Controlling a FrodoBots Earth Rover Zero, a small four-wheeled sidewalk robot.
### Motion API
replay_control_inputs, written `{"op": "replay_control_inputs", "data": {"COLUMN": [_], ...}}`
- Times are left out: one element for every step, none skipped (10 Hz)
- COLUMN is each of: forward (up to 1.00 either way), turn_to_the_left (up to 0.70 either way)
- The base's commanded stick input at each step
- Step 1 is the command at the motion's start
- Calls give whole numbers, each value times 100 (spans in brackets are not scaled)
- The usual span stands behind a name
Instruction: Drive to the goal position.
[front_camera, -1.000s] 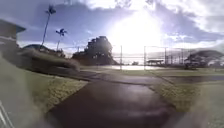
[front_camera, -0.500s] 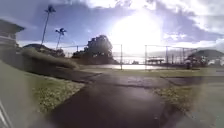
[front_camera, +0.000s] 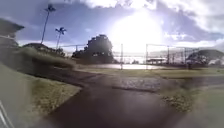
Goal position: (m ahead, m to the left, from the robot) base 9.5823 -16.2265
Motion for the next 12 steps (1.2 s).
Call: {"op": "replay_control_inputs", "data": {"forward": [70,70,70,70,70,70,70,70,70,70,70,70], "turn_to_the_left": [0,0,0,0,0,0,0,0,-21,-33,-35,-35]}}
